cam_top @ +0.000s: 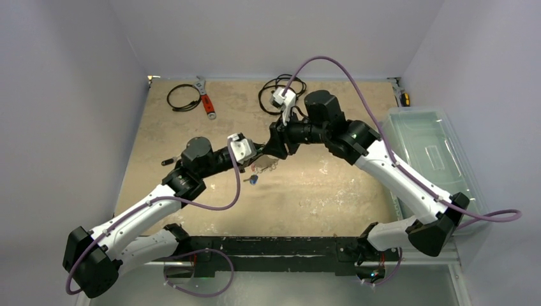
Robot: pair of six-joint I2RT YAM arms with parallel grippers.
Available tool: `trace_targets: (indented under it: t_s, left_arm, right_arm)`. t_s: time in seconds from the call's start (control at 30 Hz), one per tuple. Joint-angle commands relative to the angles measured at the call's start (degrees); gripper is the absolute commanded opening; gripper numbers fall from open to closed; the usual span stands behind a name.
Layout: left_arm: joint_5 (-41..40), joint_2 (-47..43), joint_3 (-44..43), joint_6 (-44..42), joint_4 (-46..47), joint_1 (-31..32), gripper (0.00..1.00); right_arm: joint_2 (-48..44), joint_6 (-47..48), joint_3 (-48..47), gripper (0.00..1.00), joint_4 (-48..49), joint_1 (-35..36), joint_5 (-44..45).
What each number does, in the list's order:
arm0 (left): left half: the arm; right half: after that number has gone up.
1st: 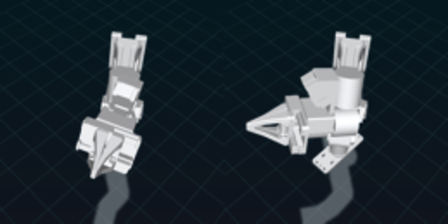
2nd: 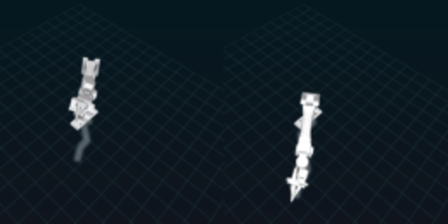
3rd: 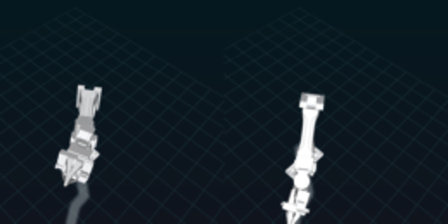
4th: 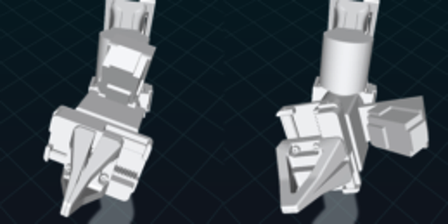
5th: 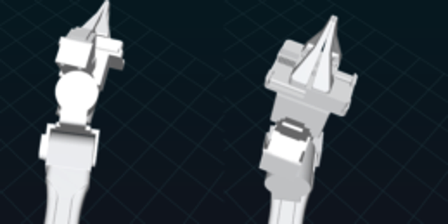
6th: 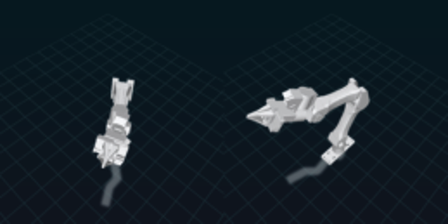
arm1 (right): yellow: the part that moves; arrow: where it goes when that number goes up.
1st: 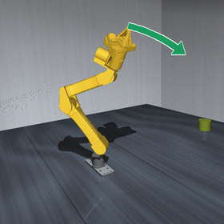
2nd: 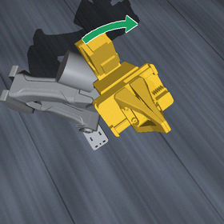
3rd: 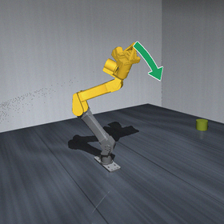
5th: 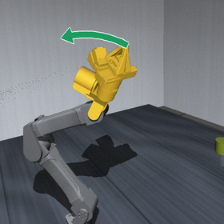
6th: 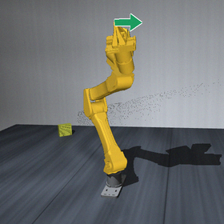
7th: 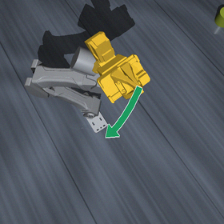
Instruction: Put the keys on the keyring
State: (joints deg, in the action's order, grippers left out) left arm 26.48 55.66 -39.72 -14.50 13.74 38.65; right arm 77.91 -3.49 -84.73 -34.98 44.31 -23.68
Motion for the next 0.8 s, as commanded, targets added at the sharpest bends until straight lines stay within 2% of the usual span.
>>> trace_targets:
  t_s: [0.0, 0.2, 0.33, 0.4, 0.53, 0.6, 0.77]
  left_arm:
    - [-1.1, -0.8, -0.7, 6.1, 8.5, -0.1, 0.00]
    - [0.2, -0.8, 0.6, 15.0, 16.6, -0.3, 0.00]
    - [1.3, -0.4, 1.6, 21.0, 21.9, -1.6, 0.00]
    - [2.6, 0.1, 1.8, 22.9, 23.8, -2.4, 0.00]
    - [4.0, 0.2, 2.6, 24.1, 26.5, -2.8, 0.00]
    - [4.2, 0.2, 2.8, 24.1, 26.5, -2.8, 0.00]
    - [4.8, 0.4, 2.6, 23.5, 26.0, -2.7, 0.00]
  right_arm:
    - [-6.4, -0.7, 3.3, 0.51, 11.8, 0.1, 4.4]
    - [-17.1, -1.6, 16.8, 0.56, 30.4, 0.1, 9.2]
    - [-25.0, -1.3, 30.0, 0.56, 46.9, 0.1, 9.9]
    - [-26.7, -1.8, 34.5, 0.55, 53.4, 0.1, 7.5]
    - [-27.3, -2.1, 37.5, 0.49, 59.0, 0.2, 6.0]
    - [-26.1, -1.4, 37.7, 0.45, 61.0, 0.2, 1.8]
    - [-23.1, -0.4, 36.0, 0.40, 61.8, 0.5, -1.6]
